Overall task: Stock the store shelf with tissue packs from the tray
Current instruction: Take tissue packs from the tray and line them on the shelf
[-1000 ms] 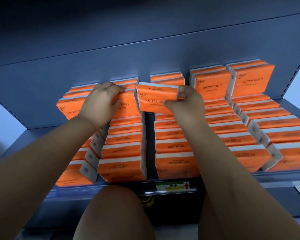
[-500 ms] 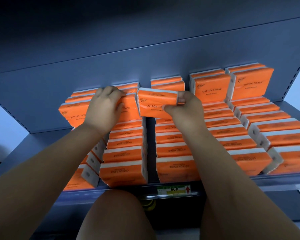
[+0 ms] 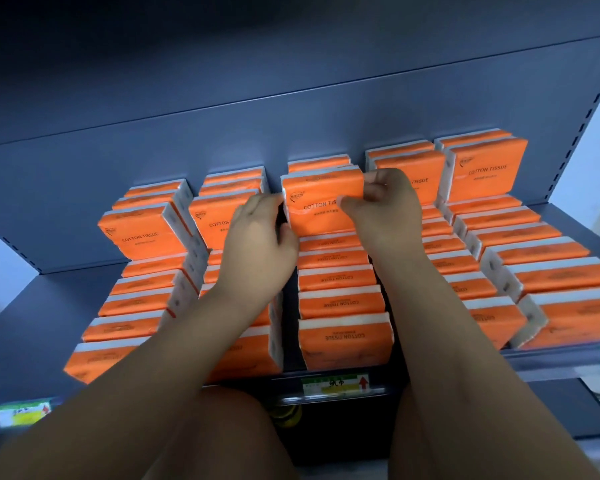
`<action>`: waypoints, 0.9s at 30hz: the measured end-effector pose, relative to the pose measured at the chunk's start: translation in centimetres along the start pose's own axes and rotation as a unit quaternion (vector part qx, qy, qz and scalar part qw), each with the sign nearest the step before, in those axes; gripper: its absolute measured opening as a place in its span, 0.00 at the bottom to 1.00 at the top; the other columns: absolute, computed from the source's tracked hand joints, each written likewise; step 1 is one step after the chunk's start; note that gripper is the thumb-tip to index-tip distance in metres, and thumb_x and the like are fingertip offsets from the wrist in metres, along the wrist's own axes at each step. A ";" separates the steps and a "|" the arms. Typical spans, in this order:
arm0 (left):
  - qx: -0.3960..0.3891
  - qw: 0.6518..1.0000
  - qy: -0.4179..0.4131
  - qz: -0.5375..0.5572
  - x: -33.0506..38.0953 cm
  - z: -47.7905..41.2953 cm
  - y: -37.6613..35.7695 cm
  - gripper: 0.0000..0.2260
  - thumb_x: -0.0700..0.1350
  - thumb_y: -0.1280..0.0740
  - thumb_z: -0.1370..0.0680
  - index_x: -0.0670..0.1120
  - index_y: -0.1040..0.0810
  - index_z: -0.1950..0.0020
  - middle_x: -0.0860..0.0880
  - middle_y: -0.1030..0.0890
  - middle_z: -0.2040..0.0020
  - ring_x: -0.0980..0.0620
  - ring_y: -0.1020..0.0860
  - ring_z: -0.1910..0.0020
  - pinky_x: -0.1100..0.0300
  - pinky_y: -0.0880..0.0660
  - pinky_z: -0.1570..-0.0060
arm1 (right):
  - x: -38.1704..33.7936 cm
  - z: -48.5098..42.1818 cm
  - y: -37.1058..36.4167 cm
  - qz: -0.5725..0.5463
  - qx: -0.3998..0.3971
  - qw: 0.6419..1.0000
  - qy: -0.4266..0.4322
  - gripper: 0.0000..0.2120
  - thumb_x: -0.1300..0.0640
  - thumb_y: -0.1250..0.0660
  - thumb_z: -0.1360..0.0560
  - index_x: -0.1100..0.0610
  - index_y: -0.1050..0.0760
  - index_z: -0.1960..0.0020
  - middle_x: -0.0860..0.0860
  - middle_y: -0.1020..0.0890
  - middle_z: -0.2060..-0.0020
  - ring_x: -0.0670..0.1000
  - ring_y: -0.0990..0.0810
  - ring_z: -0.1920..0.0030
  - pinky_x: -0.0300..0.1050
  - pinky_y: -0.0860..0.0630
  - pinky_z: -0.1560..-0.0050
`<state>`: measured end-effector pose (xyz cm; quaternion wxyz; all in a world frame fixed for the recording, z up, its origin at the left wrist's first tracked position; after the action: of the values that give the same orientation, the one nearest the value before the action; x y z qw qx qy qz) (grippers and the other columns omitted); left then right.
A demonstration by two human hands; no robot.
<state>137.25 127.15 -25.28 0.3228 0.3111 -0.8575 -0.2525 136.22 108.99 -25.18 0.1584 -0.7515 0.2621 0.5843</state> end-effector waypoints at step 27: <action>-0.091 0.883 0.273 0.372 -1.0 -0.4 -3.0 0.18 0.36 0.32 0.19 0.49 0.22 0.30 0.56 0.15 0.41 0.59 0.17 0.41 0.61 0.21 0.44 | 0.8 0.1 0.6 0.141 -0.058 0.988 0.018 0.12 0.62 0.33 0.22 0.47 0.28 0.46 0.37 0.25 0.60 0.39 0.26 0.60 0.27 0.34 0.63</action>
<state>139.22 125.70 -27.28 0.6408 -0.0047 -0.7616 -0.0958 135.94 108.36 -25.87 0.0256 -0.7255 0.3339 0.6012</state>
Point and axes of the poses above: each hand's wrist, its own z-axis away from the middle knuckle, its own y-axis out of the back of the hand, x = y × z, the point moved 1 cm from there along -z, towards the middle knuckle
